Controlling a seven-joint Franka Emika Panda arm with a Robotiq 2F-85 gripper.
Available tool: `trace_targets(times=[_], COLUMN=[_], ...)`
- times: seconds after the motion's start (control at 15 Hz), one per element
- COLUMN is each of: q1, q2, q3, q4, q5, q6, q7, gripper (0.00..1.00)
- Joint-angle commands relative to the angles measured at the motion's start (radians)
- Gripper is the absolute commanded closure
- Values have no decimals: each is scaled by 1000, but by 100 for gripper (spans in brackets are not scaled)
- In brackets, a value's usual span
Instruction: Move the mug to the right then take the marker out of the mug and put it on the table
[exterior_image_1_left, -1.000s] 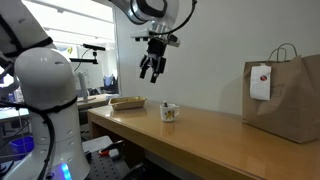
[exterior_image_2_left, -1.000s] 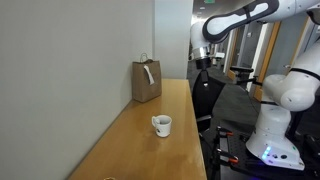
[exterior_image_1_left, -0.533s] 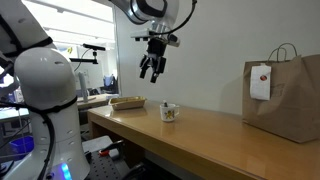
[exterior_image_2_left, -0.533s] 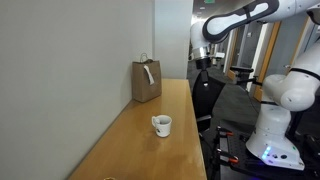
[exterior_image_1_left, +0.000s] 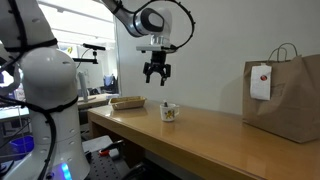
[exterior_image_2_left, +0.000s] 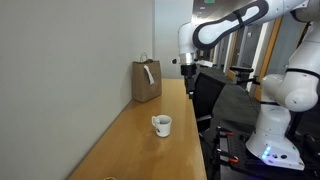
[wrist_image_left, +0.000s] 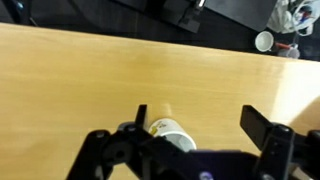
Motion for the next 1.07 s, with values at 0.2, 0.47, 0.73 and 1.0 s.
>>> trace_targets(times=[0.2,0.47,0.73,1.0], q1=[24,12,7,5], q2=[313,457,534,561], q3=[65,104,139,163], q4=[170,233,252,256], q5=[-36,-102,-169,-207], q6=[138,144,183,213], q7=[-155,-274,-335,-349], gripper=[0,0,0,0])
